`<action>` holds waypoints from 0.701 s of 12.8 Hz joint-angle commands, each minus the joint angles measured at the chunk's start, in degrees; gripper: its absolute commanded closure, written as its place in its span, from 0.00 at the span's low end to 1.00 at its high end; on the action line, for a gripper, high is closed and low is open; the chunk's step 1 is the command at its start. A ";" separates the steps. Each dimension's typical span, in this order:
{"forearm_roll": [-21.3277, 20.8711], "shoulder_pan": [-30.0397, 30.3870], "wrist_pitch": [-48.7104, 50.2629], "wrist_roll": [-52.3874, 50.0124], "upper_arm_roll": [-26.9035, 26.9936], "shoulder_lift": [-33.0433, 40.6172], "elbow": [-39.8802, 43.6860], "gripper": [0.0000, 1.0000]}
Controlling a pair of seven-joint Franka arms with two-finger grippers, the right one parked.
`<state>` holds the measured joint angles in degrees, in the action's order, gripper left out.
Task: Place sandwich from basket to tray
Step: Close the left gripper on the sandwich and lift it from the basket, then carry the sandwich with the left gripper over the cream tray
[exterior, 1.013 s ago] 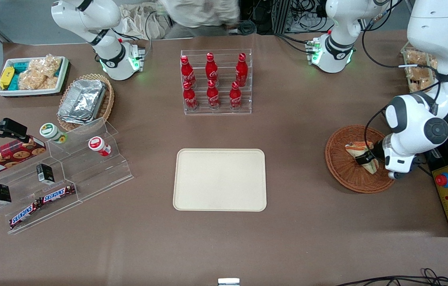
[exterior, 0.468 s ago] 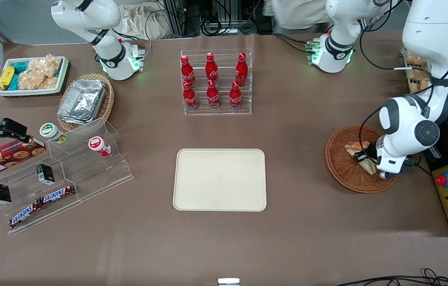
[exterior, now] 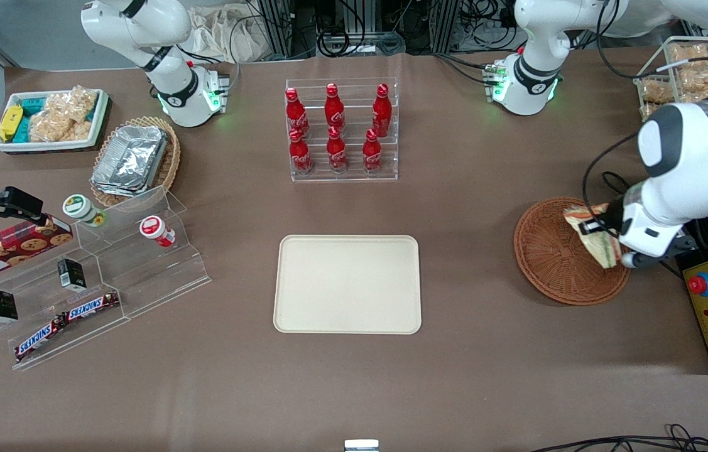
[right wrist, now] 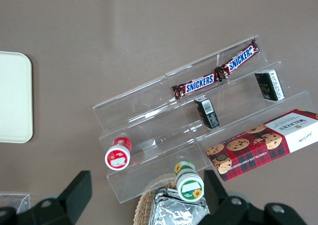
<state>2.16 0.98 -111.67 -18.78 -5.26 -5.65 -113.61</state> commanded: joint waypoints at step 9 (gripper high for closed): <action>-6.88 -10.99 -23.75 -13.74 -21.63 -18.75 4.61 1.00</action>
<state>-1.29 -8.71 -131.61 -30.77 -27.21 -17.82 -112.61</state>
